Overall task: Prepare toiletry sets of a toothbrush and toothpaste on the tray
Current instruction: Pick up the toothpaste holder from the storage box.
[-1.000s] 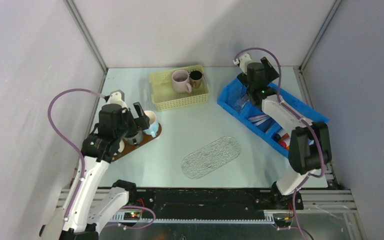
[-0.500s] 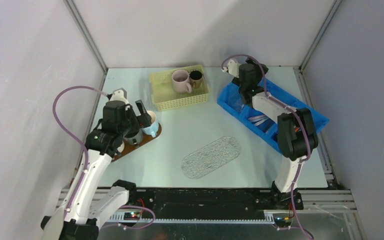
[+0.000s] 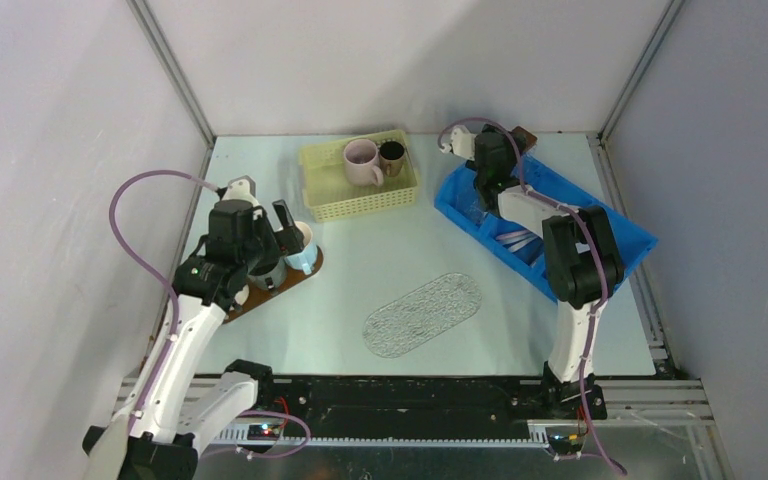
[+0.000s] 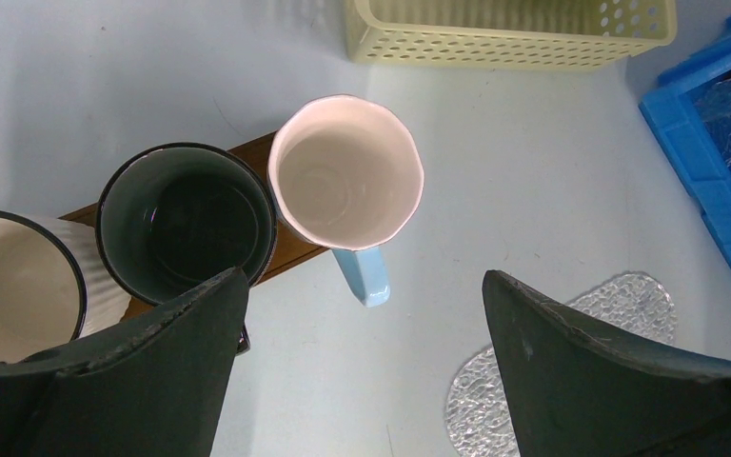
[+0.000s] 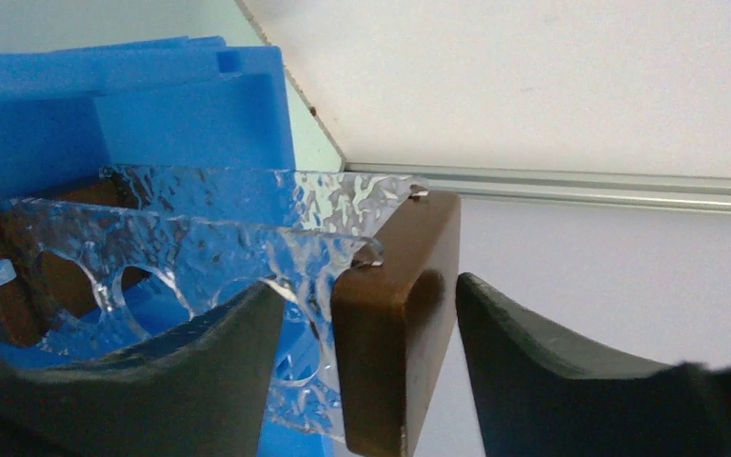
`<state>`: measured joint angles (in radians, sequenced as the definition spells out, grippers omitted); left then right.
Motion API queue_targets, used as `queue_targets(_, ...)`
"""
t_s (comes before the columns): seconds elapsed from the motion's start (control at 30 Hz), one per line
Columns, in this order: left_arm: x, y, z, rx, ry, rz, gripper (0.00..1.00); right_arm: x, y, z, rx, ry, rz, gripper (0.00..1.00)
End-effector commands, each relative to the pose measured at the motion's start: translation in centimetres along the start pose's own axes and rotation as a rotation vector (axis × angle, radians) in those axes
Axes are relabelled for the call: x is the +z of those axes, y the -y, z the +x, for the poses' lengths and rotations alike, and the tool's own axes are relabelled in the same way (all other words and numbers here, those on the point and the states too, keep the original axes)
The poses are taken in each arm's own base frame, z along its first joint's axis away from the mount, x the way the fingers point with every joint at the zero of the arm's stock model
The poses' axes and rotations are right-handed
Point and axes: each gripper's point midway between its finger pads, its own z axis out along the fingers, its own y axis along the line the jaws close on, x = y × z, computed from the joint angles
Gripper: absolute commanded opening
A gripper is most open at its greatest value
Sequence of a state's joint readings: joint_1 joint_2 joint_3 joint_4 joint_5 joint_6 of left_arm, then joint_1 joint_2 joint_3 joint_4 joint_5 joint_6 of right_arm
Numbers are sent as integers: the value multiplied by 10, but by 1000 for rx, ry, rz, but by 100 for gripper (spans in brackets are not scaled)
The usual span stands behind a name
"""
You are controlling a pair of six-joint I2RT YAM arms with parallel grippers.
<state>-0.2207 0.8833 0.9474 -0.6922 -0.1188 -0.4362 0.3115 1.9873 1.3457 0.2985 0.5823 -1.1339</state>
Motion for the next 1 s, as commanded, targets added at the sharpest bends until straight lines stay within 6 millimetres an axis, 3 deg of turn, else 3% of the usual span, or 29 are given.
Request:
queue_targets(0.0, -9, 10, -18, -5, 60, 41, 100, -6, 53, -16, 41, 46, 135, 60)
queue_targets(0.13, -13, 9, -20, -3, 76, 41, 100, -18, 77, -23, 55, 81, 174, 34)
queue_targets(0.5, -27, 9, -27, 1, 130, 61, 100, -64, 144, -29, 83, 136, 266, 4)
queue_targets(0.77, -38, 16, -34, -18, 159, 98, 100, -111, 186, -31, 167, 175, 326, 0)
queue_targets(0.93, -41, 18, -39, -22, 165, 105, 100, -153, 201, -41, 301, 245, 311, 0)
queue_targets(0.97, -43, 20, -41, -23, 168, 111, 100, -159, 195, -46, 331, 260, 279, 0)
